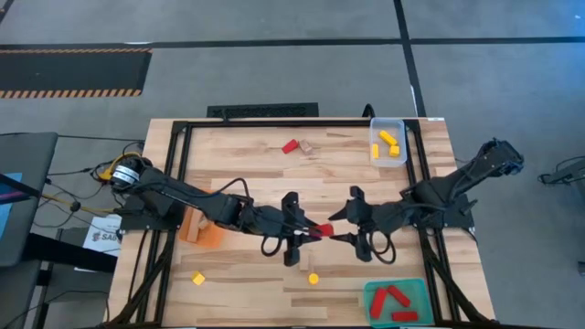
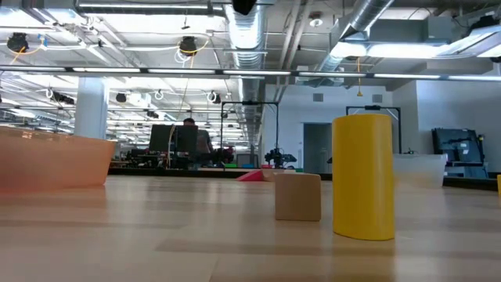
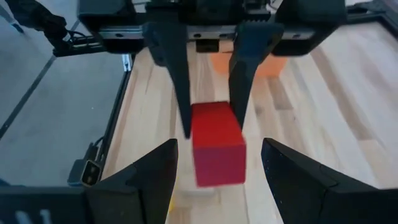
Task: Sort & place blocks by color
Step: Put the red block into the green bin, then put the yellow block into the transparent bin
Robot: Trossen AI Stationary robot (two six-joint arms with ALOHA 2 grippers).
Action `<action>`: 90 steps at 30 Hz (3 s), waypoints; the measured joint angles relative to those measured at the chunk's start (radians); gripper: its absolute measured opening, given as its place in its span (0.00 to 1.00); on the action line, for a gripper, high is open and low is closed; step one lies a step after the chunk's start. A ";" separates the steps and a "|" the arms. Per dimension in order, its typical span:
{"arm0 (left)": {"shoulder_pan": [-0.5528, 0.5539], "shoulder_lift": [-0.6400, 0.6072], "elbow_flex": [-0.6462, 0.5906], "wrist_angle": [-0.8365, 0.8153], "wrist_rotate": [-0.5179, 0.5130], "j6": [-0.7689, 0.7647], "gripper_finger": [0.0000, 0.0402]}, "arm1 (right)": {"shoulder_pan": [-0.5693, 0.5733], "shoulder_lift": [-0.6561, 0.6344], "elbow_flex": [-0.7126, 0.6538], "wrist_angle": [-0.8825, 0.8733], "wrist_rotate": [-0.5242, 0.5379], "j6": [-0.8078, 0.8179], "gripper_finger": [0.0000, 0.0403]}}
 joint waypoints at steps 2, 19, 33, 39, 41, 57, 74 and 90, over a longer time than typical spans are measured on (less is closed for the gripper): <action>0.004 0.000 0.000 0.019 0.003 0.004 0.27 | -0.016 0.000 0.000 0.013 -0.001 -0.008 0.63; 0.023 0.000 0.000 0.138 0.007 0.021 0.27 | -0.034 0.000 0.000 0.035 -0.029 -0.016 0.56; 0.038 0.000 0.000 0.101 0.040 -0.039 0.37 | -0.040 0.000 0.000 0.021 -0.137 0.044 0.31; 0.043 -0.001 0.000 -0.019 0.039 -0.032 0.57 | 0.015 -0.010 0.000 -0.147 -0.224 0.212 0.31; 0.050 -0.004 0.000 -0.083 0.045 -0.047 0.62 | 0.054 -0.009 0.000 -0.232 -0.260 0.274 0.31; 0.067 -0.001 0.000 -0.238 0.017 -0.098 0.71 | 0.623 -0.001 -0.171 -0.210 -0.356 1.121 0.39; 0.114 -0.001 0.000 -0.097 0.088 -0.114 0.71 | 0.675 -0.001 -0.291 -0.257 -0.260 1.316 0.69; 0.087 -0.001 0.000 -0.393 0.142 -0.249 0.71 | 0.654 -0.001 -0.291 -0.281 0.153 1.073 0.75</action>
